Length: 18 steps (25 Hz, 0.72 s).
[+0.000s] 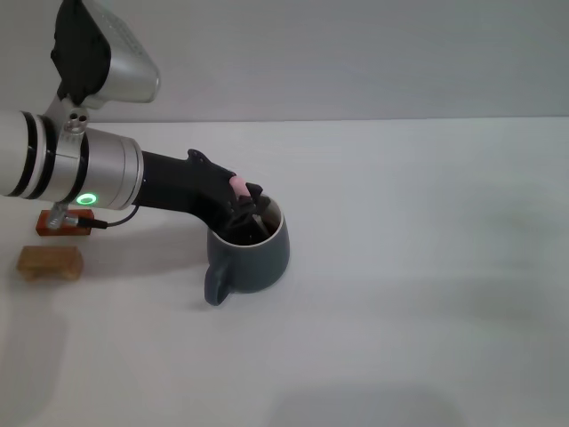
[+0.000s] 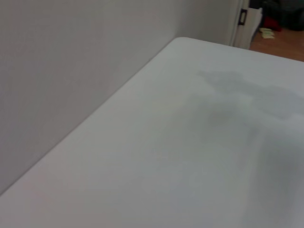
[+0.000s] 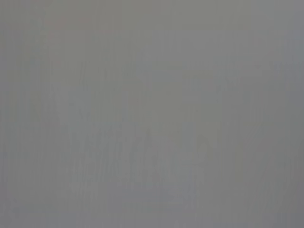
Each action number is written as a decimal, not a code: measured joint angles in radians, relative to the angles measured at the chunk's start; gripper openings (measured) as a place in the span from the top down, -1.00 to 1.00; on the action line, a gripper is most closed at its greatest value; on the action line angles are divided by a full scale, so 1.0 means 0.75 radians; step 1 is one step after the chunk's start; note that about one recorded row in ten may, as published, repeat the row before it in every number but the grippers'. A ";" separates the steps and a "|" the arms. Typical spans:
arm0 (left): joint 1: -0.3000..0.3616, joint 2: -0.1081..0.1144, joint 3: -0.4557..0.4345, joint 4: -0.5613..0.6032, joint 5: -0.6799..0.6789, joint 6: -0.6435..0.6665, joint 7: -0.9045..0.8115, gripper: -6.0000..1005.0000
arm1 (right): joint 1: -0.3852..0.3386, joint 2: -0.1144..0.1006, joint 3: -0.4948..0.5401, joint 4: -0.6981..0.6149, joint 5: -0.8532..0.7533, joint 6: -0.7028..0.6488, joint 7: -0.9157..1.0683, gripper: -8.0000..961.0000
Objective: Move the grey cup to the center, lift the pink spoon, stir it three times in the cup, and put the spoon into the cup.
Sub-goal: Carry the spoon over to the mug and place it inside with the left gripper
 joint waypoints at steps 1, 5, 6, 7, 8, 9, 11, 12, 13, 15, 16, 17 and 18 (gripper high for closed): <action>-0.003 0.001 0.005 0.008 -0.001 0.020 -0.003 0.71 | -0.001 0.000 0.000 0.002 0.000 0.000 0.000 0.88; -0.017 0.002 0.008 0.049 0.003 0.077 -0.010 0.71 | -0.006 0.000 0.000 0.004 0.000 -0.001 0.000 0.88; -0.020 0.002 0.010 0.063 0.006 0.104 -0.015 0.71 | -0.007 0.000 0.000 0.005 0.000 -0.001 0.000 0.88; -0.020 0.002 0.010 0.063 0.006 0.104 -0.015 0.71 | -0.009 0.000 0.000 0.006 0.000 -0.001 0.000 0.88; -0.022 0.004 0.011 0.081 0.011 0.137 -0.017 0.71 | -0.009 0.000 0.000 0.007 0.000 -0.001 0.000 0.88; -0.022 0.004 0.011 0.081 0.011 0.137 -0.017 0.71 | -0.009 0.000 0.000 0.007 0.000 -0.001 0.000 0.88; -0.023 0.006 0.009 0.086 0.020 0.142 -0.019 0.71 | -0.009 0.000 -0.001 0.007 0.000 -0.001 0.000 0.88; -0.023 0.006 0.009 0.086 0.020 0.142 -0.019 0.71 | -0.009 0.000 -0.001 0.007 0.000 -0.002 0.000 0.88; -0.023 0.006 0.009 0.086 0.020 0.142 -0.019 0.71 | -0.009 0.000 -0.001 0.007 0.000 -0.002 0.000 0.88; -0.024 0.007 0.003 0.086 0.034 0.141 -0.025 0.71 | -0.008 0.000 -0.002 0.007 0.000 -0.002 0.000 0.88; -0.015 0.010 -0.002 0.052 0.075 0.082 -0.052 0.71 | -0.007 0.000 -0.002 0.007 0.001 -0.002 0.000 0.88; -0.007 0.010 -0.002 0.030 0.093 0.062 -0.064 0.71 | -0.005 0.000 -0.003 0.007 0.001 -0.002 0.000 0.88; -0.007 0.010 -0.002 0.030 0.093 0.062 -0.064 0.71 | -0.004 0.000 -0.004 0.007 0.001 -0.002 0.000 0.88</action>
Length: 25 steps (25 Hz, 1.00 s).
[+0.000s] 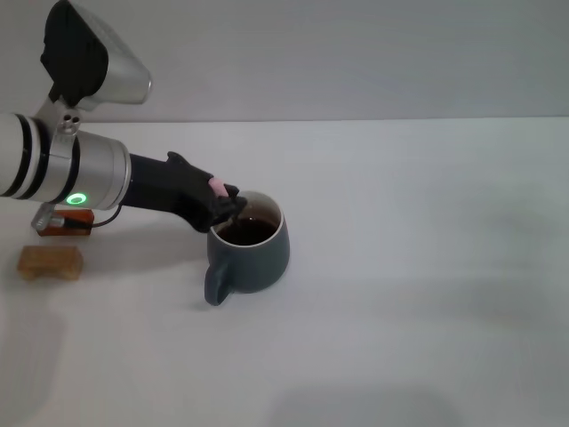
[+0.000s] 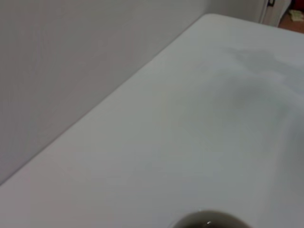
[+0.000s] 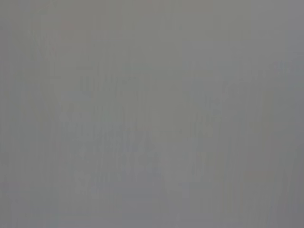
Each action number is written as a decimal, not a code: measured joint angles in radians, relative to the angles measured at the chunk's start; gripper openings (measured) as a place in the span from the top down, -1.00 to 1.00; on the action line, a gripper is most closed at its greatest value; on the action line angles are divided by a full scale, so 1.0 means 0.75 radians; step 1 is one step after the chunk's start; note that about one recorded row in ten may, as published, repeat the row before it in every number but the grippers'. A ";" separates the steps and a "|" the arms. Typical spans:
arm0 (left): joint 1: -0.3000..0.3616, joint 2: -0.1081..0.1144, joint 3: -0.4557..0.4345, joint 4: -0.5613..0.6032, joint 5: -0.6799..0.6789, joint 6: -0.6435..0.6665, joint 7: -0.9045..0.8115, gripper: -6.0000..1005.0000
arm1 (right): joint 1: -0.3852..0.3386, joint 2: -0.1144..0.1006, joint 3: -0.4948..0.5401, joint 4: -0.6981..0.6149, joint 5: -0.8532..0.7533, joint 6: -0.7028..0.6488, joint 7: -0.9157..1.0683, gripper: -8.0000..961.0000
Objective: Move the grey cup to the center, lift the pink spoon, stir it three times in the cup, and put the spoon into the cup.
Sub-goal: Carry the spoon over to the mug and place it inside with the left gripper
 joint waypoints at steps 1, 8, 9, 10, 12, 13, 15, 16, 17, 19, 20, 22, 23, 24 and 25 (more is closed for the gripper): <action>0.009 0.000 -0.002 -0.023 0.017 -0.027 -0.009 0.71 | 0.000 0.000 0.000 0.000 0.000 0.000 0.000 0.88; 0.033 -0.002 -0.001 -0.066 0.006 -0.105 -0.024 0.71 | 0.004 -0.001 -0.017 0.001 0.004 0.000 0.000 0.88; 0.033 -0.002 -0.001 -0.066 0.006 -0.105 -0.024 0.71 | 0.003 -0.001 -0.017 0.001 0.004 0.000 0.000 0.88; 0.034 -0.004 0.003 -0.068 -0.008 -0.109 -0.024 0.71 | 0.003 -0.001 -0.017 0.001 0.004 0.000 0.000 0.88; 0.034 -0.004 0.003 -0.068 -0.008 -0.109 -0.024 0.71 | 0.000 -0.001 -0.018 0.006 0.004 0.000 0.000 0.88; 0.034 -0.004 0.003 -0.068 -0.008 -0.109 -0.024 0.71 | -0.001 0.000 -0.019 0.008 0.004 0.000 0.000 0.88; 0.023 -0.009 0.023 -0.061 -0.066 -0.091 -0.023 0.71 | -0.005 0.000 -0.019 0.014 0.003 0.002 0.000 0.88; 0.021 -0.009 0.033 -0.056 -0.081 -0.076 -0.021 0.71 | -0.007 0.000 -0.019 0.017 0.003 0.004 0.000 0.88; 0.021 -0.009 0.033 -0.056 -0.081 -0.076 -0.021 0.71 | -0.009 0.000 -0.020 0.021 0.002 0.006 0.000 0.88; 0.014 -0.010 0.064 -0.034 -0.099 -0.010 -0.015 0.71 | -0.014 0.002 -0.021 0.025 0.001 0.007 0.000 0.88; 0.009 -0.010 0.080 -0.016 -0.102 0.031 -0.013 0.71 | -0.014 0.002 -0.021 0.025 0.001 0.007 0.000 0.88; 0.003 -0.010 0.094 0.010 -0.104 0.076 -0.012 0.71 | -0.019 0.002 -0.021 0.028 0.001 0.008 0.000 0.88; -0.005 -0.009 0.100 0.042 -0.107 0.135 -0.011 0.71 | -0.021 0.002 -0.021 0.032 0.001 0.009 0.000 0.88; -0.008 -0.008 0.100 0.055 -0.107 0.157 -0.011 0.71 | -0.025 0.002 -0.021 0.036 0.001 0.010 0.000 0.88; -0.009 -0.007 0.099 0.068 -0.107 0.182 -0.010 0.71 | -0.025 0.002 -0.021 0.036 0.001 0.010 0.000 0.88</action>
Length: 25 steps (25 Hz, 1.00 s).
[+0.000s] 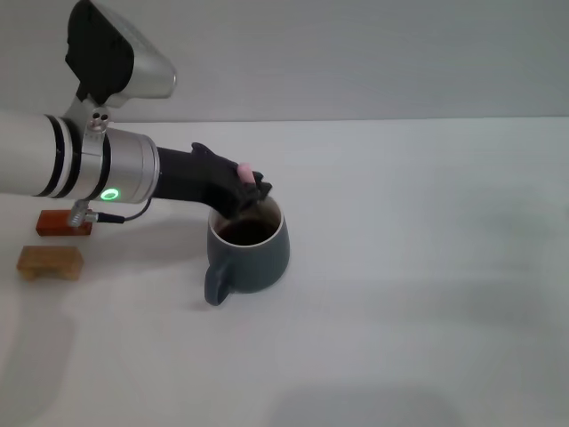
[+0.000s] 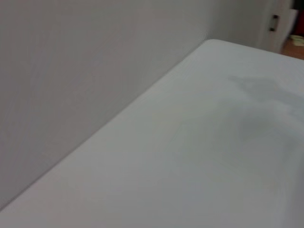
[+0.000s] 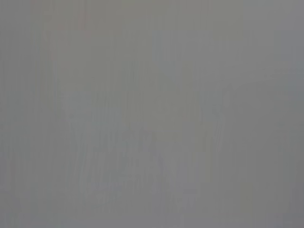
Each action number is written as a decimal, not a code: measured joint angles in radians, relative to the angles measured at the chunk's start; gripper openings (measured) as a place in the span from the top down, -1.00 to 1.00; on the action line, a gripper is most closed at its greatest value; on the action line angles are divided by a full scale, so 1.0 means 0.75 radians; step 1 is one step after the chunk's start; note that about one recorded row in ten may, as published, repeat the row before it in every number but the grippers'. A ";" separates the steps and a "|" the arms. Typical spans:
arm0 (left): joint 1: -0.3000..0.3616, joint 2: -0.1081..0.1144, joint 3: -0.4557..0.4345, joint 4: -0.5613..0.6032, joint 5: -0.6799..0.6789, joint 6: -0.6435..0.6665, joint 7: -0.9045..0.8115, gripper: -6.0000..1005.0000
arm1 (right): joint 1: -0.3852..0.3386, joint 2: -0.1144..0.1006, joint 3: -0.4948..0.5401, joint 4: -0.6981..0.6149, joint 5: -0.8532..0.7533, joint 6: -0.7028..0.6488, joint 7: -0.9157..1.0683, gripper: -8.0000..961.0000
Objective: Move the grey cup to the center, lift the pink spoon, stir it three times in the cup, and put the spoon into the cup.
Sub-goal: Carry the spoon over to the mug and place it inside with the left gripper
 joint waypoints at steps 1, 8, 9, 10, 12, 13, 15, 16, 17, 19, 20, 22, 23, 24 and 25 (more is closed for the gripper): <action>0.000 0.000 0.000 0.000 0.000 0.000 0.000 0.71 | -0.001 0.000 0.000 0.001 0.000 0.000 0.000 0.88; -0.003 0.008 -0.017 0.019 0.019 0.021 -0.002 0.71 | -0.001 -0.002 0.002 0.003 -0.001 0.003 0.000 0.88; 0.000 0.009 -0.023 0.010 0.036 -0.006 -0.009 0.71 | -0.001 -0.003 0.002 0.003 -0.001 0.003 0.000 0.88; 0.001 0.009 -0.027 0.008 0.040 -0.021 -0.011 0.71 | -0.001 -0.003 0.002 0.003 -0.001 0.003 0.000 0.88; 0.006 0.009 -0.035 -0.002 0.056 -0.049 -0.020 0.71 | 0.000 -0.004 0.002 0.003 -0.002 0.003 0.000 0.88; 0.006 0.009 -0.035 -0.002 0.056 -0.049 -0.020 0.71 | 0.000 -0.004 0.002 0.003 -0.002 0.003 0.000 0.88; 0.028 0.009 -0.037 -0.034 0.084 -0.068 -0.035 0.71 | 0.000 -0.004 0.002 0.003 -0.003 0.003 0.000 0.88; 0.040 0.009 -0.037 -0.051 0.096 -0.077 -0.042 0.71 | 0.000 -0.004 0.002 0.003 -0.003 0.003 0.000 0.88; 0.040 0.009 -0.037 -0.051 0.096 -0.077 -0.042 0.71 | 0.000 -0.004 0.002 0.003 -0.003 0.003 0.000 0.88; 0.073 0.010 -0.057 -0.085 0.110 -0.097 -0.051 0.71 | 0.001 -0.004 0.002 0.003 -0.004 0.003 0.000 0.88; 0.073 0.010 -0.057 -0.085 0.110 -0.097 -0.051 0.71 | 0.001 -0.004 0.002 0.003 -0.004 0.003 0.000 0.88; 0.082 0.011 -0.089 -0.091 0.110 -0.126 -0.051 0.71 | 0.001 -0.004 0.002 0.003 -0.004 0.003 0.000 0.88; 0.086 0.011 -0.095 -0.096 0.111 -0.133 -0.051 0.71 | 0.002 -0.004 0.002 0.003 -0.005 0.003 0.000 0.88; 0.091 0.011 -0.100 -0.104 0.111 -0.140 -0.051 0.71 | 0.005 -0.004 0.001 0.002 -0.005 0.003 0.000 0.88; 0.098 0.011 -0.104 -0.116 0.111 -0.149 -0.051 0.71 | 0.005 -0.004 0.001 0.002 -0.005 0.003 0.000 0.88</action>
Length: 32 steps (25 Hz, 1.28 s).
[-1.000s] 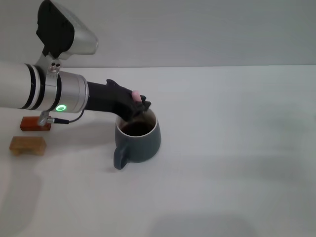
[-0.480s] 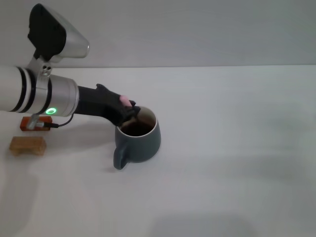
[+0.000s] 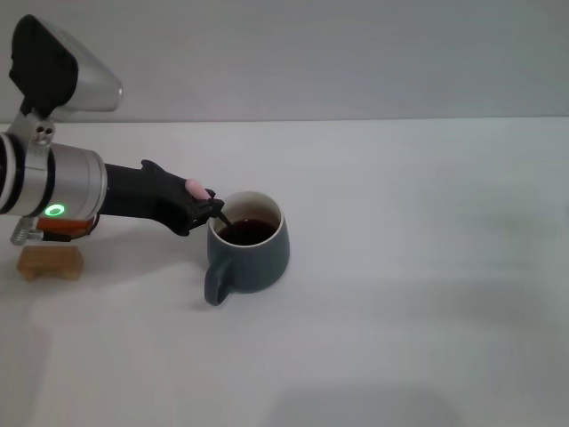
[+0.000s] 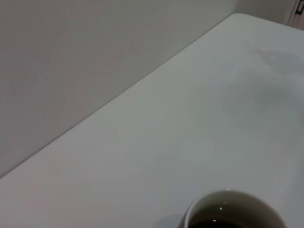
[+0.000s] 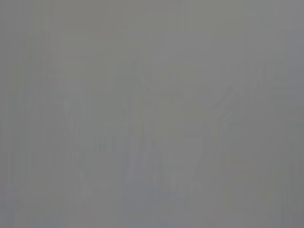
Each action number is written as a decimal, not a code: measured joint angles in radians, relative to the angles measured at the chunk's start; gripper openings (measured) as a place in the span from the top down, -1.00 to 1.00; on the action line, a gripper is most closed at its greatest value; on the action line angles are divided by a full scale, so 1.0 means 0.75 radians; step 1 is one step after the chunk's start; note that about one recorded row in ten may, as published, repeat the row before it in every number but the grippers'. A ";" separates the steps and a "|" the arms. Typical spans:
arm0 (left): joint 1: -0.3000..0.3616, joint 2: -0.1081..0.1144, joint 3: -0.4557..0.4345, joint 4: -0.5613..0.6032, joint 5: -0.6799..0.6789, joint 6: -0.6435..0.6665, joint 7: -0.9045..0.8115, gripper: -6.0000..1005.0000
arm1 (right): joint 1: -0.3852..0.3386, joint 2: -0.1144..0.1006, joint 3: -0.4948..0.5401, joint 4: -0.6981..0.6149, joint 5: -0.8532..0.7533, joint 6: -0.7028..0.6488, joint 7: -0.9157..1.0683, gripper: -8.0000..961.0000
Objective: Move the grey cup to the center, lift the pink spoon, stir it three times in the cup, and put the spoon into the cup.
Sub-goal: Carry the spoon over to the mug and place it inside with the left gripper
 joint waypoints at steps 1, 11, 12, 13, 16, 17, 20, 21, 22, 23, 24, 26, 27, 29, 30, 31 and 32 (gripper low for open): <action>0.012 -0.003 0.000 -0.024 0.000 -0.014 0.000 0.71 | 0.002 0.000 -0.001 -0.001 0.000 0.000 0.000 0.88; 0.019 -0.010 0.011 -0.036 -0.017 -0.086 -0.002 0.72 | 0.018 -0.002 -0.001 -0.004 0.000 0.002 0.000 0.88; 0.022 -0.011 0.014 -0.036 -0.029 -0.092 -0.003 0.72 | 0.020 -0.002 -0.002 -0.005 0.000 0.002 0.000 0.88; 0.026 -0.012 0.015 -0.036 -0.040 -0.093 -0.003 0.72 | 0.021 -0.002 -0.002 -0.006 0.000 0.002 0.000 0.88; 0.030 -0.012 0.017 -0.036 -0.056 -0.092 -0.002 0.72 | 0.021 -0.002 -0.001 -0.007 0.000 0.002 0.000 0.88; 0.031 -0.012 0.017 -0.033 -0.060 -0.087 -0.001 0.72 | 0.021 -0.002 -0.001 -0.007 0.000 0.002 0.000 0.88; 0.032 -0.012 0.017 -0.025 -0.064 -0.076 0.006 0.72 | 0.021 -0.002 -0.001 -0.007 0.000 0.002 0.000 0.88; 0.032 -0.012 0.017 -0.025 -0.064 -0.075 0.007 0.72 | 0.021 -0.002 -0.001 -0.007 0.000 0.002 0.000 0.88; 0.033 -0.012 0.017 -0.025 -0.064 -0.072 0.008 0.72 | 0.021 -0.002 -0.001 -0.006 0.000 0.002 0.000 0.88; 0.034 -0.012 0.017 -0.024 -0.065 -0.068 0.008 0.72 | 0.021 -0.002 -0.001 -0.006 0.000 0.002 0.000 0.88; 0.034 -0.012 0.017 -0.024 -0.065 -0.068 0.008 0.72 | 0.021 -0.002 -0.001 -0.004 0.000 0.002 0.000 0.88; 0.041 -0.012 0.017 -0.024 -0.065 -0.058 0.009 0.72 | 0.021 -0.002 -0.001 -0.002 0.000 0.003 0.000 0.88; 0.042 -0.012 0.018 -0.024 -0.064 -0.057 0.008 0.72 | 0.021 -0.002 -0.001 -0.002 0.000 0.003 0.000 0.88; 0.043 -0.012 0.018 -0.023 -0.062 -0.056 0.006 0.71 | 0.022 -0.002 -0.001 -0.001 0.000 0.006 0.000 0.88; 0.043 -0.012 0.018 -0.023 -0.062 -0.056 0.006 0.70 | 0.022 -0.002 -0.001 -0.001 0.000 0.006 0.000 0.88; 0.044 -0.010 0.018 -0.018 -0.060 -0.055 -0.002 0.70 | 0.023 -0.002 -0.001 0.000 0.000 0.008 0.000 0.88; 0.043 -0.009 0.016 -0.014 -0.060 -0.055 -0.003 0.69 | 0.024 -0.002 -0.001 0.001 0.000 0.011 0.000 0.88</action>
